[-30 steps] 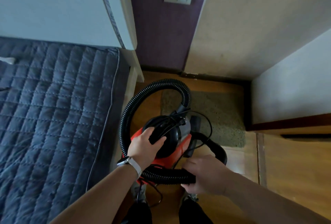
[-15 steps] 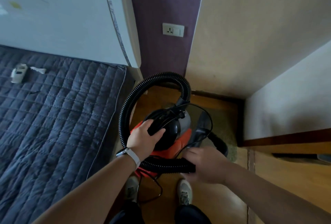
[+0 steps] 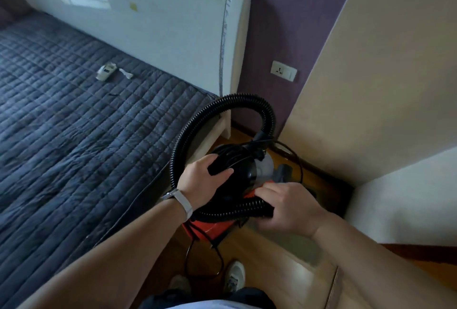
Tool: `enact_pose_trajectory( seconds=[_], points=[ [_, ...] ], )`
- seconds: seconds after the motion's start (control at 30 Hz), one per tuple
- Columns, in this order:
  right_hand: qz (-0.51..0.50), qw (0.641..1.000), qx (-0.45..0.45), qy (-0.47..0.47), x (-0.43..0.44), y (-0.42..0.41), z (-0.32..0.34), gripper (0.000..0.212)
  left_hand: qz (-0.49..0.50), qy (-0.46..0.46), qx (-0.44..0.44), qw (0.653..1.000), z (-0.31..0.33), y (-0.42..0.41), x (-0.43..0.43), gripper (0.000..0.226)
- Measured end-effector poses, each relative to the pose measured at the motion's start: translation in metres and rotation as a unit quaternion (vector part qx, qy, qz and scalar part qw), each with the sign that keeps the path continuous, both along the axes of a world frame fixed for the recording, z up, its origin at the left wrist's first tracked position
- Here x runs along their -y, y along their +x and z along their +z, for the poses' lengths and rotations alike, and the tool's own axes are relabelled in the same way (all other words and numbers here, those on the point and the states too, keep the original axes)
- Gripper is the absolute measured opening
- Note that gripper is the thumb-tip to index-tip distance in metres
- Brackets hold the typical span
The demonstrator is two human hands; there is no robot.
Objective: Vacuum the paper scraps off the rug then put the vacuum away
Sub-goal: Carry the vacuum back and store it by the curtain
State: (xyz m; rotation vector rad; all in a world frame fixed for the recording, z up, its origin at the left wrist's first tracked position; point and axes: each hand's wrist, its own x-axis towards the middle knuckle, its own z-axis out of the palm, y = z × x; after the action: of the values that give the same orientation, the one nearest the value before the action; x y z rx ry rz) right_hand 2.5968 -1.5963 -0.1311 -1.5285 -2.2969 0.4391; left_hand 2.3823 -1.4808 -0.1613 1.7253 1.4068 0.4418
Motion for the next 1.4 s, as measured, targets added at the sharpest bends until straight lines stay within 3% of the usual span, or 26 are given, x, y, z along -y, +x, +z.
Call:
enact_pose_trajectory(
  seconds=[0.23,0.37,0.47,0.6,0.83,0.9,1.1,1.4],
  points=[
    [0.113,0.993,-0.001,0.033,-0.026,-0.054,0.034,0.039,0.057,0.023,0.001,0.998,0.026,-0.07,0.022,0.045],
    [0.171,0.984,0.008,0.058,-0.036,-0.102,0.048,0.042,0.088,0.022,0.036,0.995,0.038,-0.123,0.041,0.033],
    [0.214,0.973,0.009,0.084,-0.038,-0.143,0.059,0.037,0.121,0.026,0.066,0.99,0.047,-0.164,0.06,0.043],
    [0.273,0.956,0.008,0.104,-0.037,-0.206,0.072,0.038,0.168,0.038,0.106,0.979,0.064,-0.229,0.09,0.029],
    [0.364,0.928,0.007,0.082,-0.025,-0.322,0.09,0.051,0.262,0.054,0.088,0.96,0.077,-0.336,0.146,0.051],
    [0.387,0.918,0.015,0.082,-0.019,-0.352,0.092,0.047,0.285,0.062,0.076,0.953,0.079,-0.364,0.164,0.057],
    [0.447,0.889,-0.014,0.092,0.002,-0.444,0.096,0.04,0.367,0.089,0.076,0.923,0.093,-0.442,0.222,0.039],
    [0.556,0.822,-0.045,0.118,0.012,-0.552,0.095,0.038,0.507,0.1,0.046,0.855,0.103,-0.51,0.287,0.044]
  ],
)
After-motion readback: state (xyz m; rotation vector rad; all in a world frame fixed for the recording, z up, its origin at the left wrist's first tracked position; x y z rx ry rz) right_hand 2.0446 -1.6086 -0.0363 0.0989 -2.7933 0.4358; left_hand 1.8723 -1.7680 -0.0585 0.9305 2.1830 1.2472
